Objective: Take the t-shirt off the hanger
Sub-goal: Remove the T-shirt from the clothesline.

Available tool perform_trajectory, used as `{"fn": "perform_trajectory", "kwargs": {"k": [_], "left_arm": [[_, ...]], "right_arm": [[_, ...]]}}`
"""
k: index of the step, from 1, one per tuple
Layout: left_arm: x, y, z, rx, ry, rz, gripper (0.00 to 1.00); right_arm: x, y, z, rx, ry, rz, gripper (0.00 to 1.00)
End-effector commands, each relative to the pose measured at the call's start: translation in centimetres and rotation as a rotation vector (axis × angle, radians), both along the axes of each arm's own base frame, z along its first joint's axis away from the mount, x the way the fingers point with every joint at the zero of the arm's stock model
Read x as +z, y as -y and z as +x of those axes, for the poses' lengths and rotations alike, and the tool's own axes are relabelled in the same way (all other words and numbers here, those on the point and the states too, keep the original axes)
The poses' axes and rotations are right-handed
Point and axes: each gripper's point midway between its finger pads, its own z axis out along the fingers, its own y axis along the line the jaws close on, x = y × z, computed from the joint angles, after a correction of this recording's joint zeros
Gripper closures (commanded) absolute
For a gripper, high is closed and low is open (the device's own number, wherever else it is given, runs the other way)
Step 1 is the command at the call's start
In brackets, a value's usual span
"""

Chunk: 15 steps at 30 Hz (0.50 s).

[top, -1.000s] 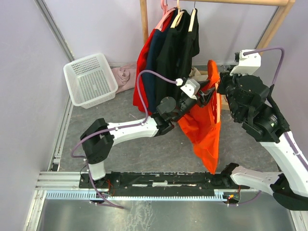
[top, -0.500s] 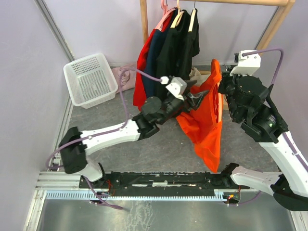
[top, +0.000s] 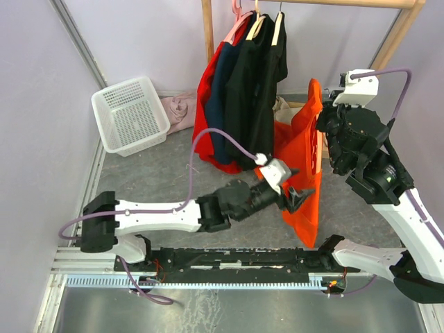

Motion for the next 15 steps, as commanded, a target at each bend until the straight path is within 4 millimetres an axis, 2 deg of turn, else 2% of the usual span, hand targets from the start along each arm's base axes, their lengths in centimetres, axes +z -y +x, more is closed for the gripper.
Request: {"fn": "perform_trajectory", "kwargs": {"k": [1, 5, 8, 15], "left_arm": [[-3.9, 1.0, -1.2, 0.084, -0.05, 0.077, 0.27], [-4.6, 1.6, -3.7, 0.099, -0.029, 0.103, 0.26], [-5.3, 2.0, -4.7, 0.108, -0.03, 0.127, 0.25], [-7.0, 2.7, -4.9, 0.137, -0.071, 0.139, 0.25]], "right_arm": [[3.0, 0.9, -0.5, -0.029, 0.097, 0.067, 0.99], [2.9, 1.0, -0.5, -0.03, 0.095, 0.065, 0.99], [2.8, 0.9, -0.6, -0.024, 0.094, 0.067, 0.99], [2.7, 0.7, -0.6, -0.011, 0.093, 0.071, 0.99]]}}
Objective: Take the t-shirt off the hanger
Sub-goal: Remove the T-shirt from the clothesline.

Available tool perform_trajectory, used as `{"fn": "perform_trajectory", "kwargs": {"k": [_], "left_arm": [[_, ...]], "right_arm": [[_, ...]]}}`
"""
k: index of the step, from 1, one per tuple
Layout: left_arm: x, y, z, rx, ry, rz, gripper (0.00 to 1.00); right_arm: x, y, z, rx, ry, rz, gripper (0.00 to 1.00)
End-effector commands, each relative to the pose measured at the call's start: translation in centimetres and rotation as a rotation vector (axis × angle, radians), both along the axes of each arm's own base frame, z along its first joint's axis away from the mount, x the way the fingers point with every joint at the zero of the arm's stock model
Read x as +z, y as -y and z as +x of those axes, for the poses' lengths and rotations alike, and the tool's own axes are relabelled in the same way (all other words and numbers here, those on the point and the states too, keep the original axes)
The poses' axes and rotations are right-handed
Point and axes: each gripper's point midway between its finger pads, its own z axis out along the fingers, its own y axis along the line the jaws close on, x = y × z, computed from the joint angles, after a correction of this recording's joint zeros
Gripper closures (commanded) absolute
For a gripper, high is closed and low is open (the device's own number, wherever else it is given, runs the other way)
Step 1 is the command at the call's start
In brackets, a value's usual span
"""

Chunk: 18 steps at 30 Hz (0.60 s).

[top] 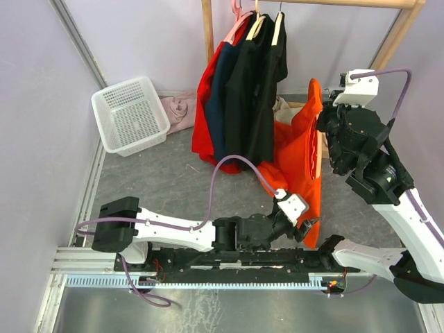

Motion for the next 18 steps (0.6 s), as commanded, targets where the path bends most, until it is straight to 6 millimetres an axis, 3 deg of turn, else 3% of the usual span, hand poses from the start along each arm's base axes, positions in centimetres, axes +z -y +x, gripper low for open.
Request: {"fn": "perform_trajectory", "kwargs": {"k": [1, 6, 9, 12, 16, 18], "left_arm": [[1.3, 0.3, 1.1, 0.081, -0.017, -0.056, 0.25], [1.1, 0.7, 1.5, 0.114, -0.024, -0.075, 0.26], [0.9, 1.1, 1.4, 0.103, -0.03, -0.079, 0.34], [0.4, 1.2, 1.0, 0.085, -0.045, -0.081, 0.53], [-0.3, 1.0, 0.5, 0.049, -0.065, -0.087, 0.93], [-0.7, 0.9, 0.1, 0.03, -0.076, -0.088, 0.97]], "right_arm": [[2.8, 0.6, -0.6, -0.002, 0.093, 0.075, 0.99], [2.8, 0.5, -0.8, 0.007, 0.095, 0.081, 0.99], [2.8, 0.5, -0.8, 0.009, 0.093, 0.079, 0.99], [2.8, 0.5, -0.8, 0.008, 0.094, 0.08, 0.99], [2.8, 0.5, -0.8, 0.009, 0.093, 0.079, 0.99], [2.8, 0.5, -0.7, 0.009, 0.093, 0.079, 0.99]]}}
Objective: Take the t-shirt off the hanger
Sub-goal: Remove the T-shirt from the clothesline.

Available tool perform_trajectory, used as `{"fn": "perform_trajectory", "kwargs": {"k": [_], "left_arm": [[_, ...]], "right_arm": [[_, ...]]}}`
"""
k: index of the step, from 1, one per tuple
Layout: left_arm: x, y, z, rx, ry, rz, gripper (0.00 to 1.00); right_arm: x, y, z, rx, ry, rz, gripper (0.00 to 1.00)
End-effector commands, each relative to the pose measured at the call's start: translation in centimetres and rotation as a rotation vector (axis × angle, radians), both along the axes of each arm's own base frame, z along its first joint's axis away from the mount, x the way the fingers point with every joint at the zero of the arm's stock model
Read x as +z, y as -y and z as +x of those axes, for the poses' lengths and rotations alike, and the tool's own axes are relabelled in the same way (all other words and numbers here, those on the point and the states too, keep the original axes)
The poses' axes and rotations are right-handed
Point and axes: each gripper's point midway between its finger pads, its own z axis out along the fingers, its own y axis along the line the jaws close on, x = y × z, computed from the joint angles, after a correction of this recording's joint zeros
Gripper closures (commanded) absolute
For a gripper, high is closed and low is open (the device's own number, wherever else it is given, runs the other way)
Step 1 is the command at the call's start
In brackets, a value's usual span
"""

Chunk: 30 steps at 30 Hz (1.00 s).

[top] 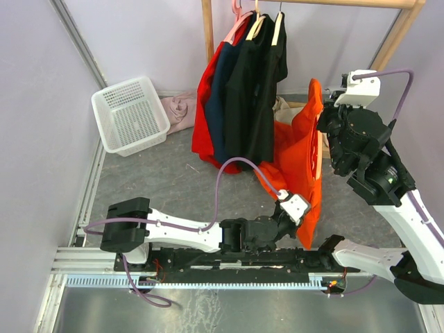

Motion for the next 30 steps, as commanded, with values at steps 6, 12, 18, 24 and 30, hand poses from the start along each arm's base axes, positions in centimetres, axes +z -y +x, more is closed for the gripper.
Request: {"fn": "perform_trajectory", "kwargs": {"k": [6, 12, 18, 24, 30], "left_arm": [[-0.8, 0.1, -3.2, -0.121, -0.061, -0.05, 0.97], [-3.6, 0.2, -5.3, -0.156, -0.049, 0.035, 0.97], [-6.0, -0.2, -5.3, -0.136, -0.06, 0.081, 0.97], [-8.0, 0.0, -4.7, -0.102, -0.048, 0.126, 0.97], [-8.4, 0.0, -3.9, -0.059, -0.025, 0.147, 0.97]], "right_arm": [[3.3, 0.2, -0.2, -0.002, 0.096, 0.073, 0.99], [4.1, -0.4, 0.6, -0.006, 0.105, 0.078, 0.99], [4.5, -0.7, 0.9, -0.005, 0.112, 0.082, 0.99], [5.0, -0.7, 0.9, -0.005, 0.117, 0.079, 0.99], [5.4, -0.6, 0.8, -0.002, 0.123, 0.081, 0.99]]}}
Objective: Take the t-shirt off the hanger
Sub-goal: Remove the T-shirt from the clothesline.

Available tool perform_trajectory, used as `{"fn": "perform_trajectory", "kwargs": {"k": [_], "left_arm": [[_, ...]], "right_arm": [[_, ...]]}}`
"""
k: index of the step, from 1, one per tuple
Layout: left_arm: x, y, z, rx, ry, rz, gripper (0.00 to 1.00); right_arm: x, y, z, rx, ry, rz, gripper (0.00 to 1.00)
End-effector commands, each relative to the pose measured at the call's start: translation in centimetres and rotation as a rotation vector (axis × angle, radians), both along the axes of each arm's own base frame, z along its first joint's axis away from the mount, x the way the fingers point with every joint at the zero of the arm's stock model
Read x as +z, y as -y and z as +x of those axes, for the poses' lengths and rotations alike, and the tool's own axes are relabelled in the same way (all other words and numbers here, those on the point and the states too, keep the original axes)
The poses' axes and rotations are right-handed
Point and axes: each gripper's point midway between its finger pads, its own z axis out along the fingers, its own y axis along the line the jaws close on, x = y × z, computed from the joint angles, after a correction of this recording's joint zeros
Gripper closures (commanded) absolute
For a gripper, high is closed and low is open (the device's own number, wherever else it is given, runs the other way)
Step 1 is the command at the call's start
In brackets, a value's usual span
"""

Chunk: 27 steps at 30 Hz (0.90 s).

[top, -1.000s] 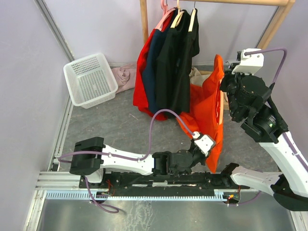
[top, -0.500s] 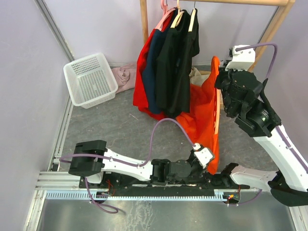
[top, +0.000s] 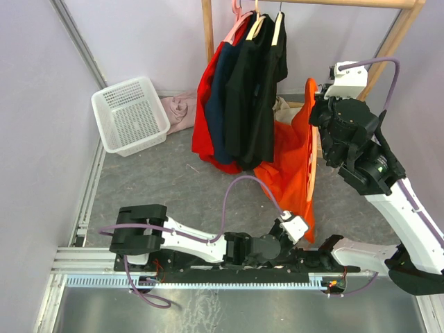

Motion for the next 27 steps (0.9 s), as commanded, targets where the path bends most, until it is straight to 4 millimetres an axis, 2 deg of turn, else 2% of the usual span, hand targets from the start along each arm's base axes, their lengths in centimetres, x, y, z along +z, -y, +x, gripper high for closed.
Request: {"fn": "perform_trajectory", "kwargs": {"k": [1, 11, 20, 23, 27], "left_arm": [[-0.3, 0.2, -0.3, 0.015, -0.001, 0.001, 0.97], [-0.9, -0.1, 2.4, 0.097, 0.009, 0.025, 0.97], [-2.0, 0.2, 3.4, 0.111, 0.007, 0.043, 0.97], [-1.7, -0.1, 3.9, 0.13, 0.011, 0.037, 0.97], [0.5, -0.5, 5.1, 0.159, 0.025, -0.002, 0.97]], "right_arm": [[5.3, 0.8, -0.9, -0.001, 0.145, 0.11, 0.99], [5.8, 0.6, -1.3, 0.028, 0.152, 0.13, 0.99], [6.3, 0.8, -1.4, 0.025, 0.159, 0.128, 0.99], [6.1, 0.8, -1.5, 0.027, 0.156, 0.127, 0.99], [5.7, 0.7, -1.8, 0.05, 0.147, 0.127, 0.99]]}}
